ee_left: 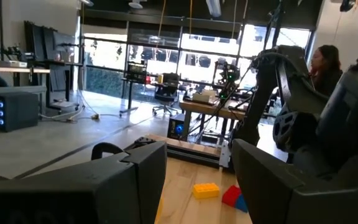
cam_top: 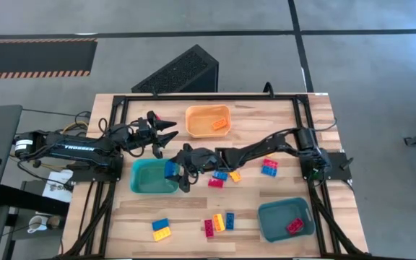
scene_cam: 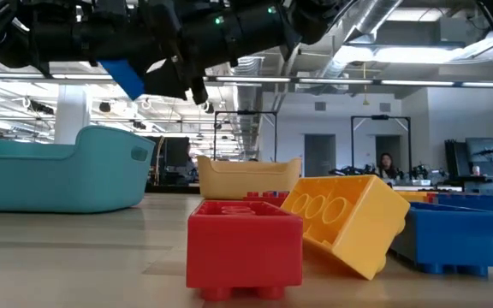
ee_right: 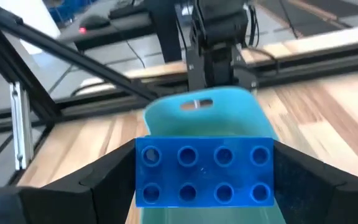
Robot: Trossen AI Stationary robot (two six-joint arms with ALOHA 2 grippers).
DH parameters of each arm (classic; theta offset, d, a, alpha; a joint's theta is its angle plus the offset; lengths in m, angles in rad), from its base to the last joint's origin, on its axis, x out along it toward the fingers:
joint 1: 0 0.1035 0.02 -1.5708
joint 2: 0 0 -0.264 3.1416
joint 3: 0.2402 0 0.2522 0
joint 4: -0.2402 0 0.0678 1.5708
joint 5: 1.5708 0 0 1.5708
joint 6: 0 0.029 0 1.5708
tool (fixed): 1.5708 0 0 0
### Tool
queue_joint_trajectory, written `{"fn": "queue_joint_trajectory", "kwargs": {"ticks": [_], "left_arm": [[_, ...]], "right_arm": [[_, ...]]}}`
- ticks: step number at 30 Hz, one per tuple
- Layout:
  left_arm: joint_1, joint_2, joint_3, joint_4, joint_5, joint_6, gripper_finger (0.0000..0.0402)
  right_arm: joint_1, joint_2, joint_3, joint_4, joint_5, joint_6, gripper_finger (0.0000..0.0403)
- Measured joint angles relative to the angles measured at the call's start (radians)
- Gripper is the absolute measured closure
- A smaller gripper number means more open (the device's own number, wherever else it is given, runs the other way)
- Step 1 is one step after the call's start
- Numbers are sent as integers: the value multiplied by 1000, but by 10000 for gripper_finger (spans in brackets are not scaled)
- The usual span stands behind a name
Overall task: Sort & place blocks by color
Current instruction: Put the blue game piece into the green bin, then put the red game piece into the blue bin
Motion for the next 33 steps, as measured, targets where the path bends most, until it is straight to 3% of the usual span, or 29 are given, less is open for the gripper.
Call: {"fn": "queue_joint_trajectory", "kwargs": {"ticks": [13, 20, 28, 33], "left_arm": [[0, 0, 0, 0, 0, 0, 233], [0, 0, 0, 0, 0, 1, 233], [0, 0, 0, 0, 0, 1, 233], [0, 0, 0, -8, 0, 1, 233]], "right_arm": [[-2, -13, -2, -18, 0, 2, 59], [0, -13, -2, -23, 0, 2, 9], [-5, -13, -2, -24, -1, -1, 11], [-18, -41, -2, -146, -14, 24, 6]]}}
